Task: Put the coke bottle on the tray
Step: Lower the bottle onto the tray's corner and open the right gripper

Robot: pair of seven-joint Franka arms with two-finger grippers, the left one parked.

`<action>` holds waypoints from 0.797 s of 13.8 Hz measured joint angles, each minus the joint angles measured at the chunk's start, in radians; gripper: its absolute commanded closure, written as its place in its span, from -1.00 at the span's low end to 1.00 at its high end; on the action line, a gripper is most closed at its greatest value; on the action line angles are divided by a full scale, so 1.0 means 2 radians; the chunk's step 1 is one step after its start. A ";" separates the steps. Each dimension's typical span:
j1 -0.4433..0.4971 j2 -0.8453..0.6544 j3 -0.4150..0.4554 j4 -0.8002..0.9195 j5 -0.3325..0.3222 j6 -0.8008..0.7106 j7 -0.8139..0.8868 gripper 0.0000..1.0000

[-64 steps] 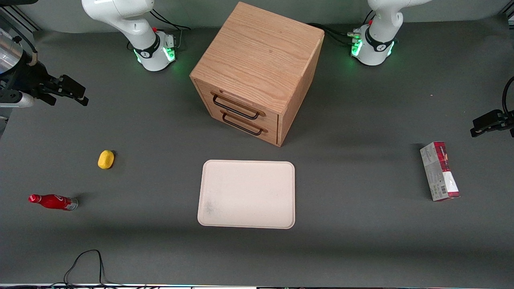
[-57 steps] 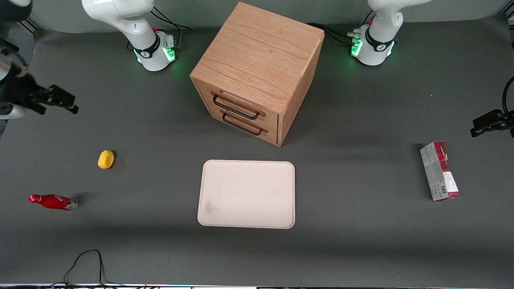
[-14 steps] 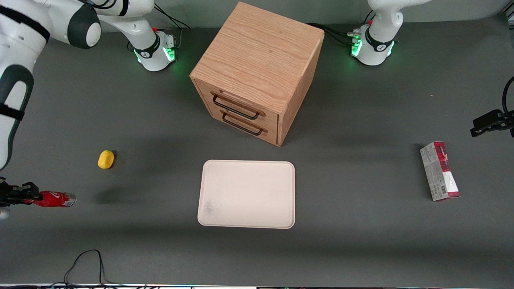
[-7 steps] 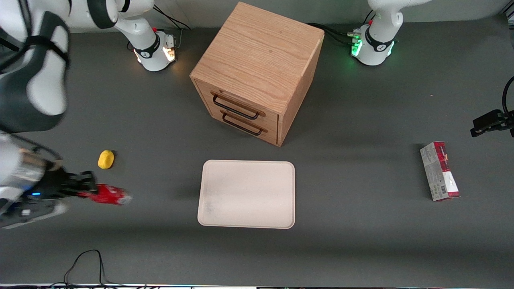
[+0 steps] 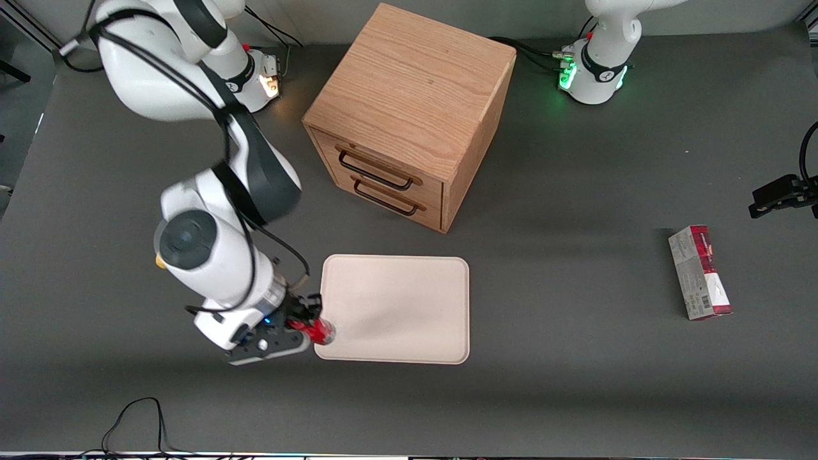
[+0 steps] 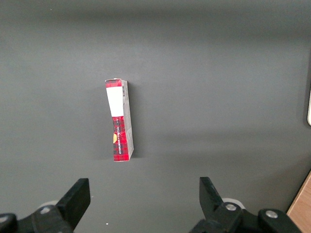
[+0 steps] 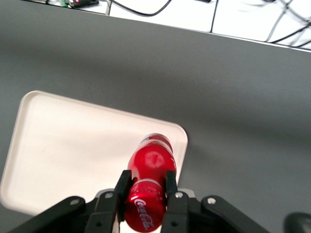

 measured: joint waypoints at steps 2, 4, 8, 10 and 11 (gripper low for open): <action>-0.005 0.031 0.000 -0.003 -0.001 0.033 0.000 0.63; -0.007 0.043 0.000 -0.003 -0.001 0.039 0.001 0.59; -0.007 0.043 0.002 -0.006 -0.001 0.039 0.033 -1.00; -0.007 0.042 0.003 -0.006 -0.001 0.039 0.053 -1.00; -0.007 0.040 0.003 -0.004 -0.001 0.039 0.057 -1.00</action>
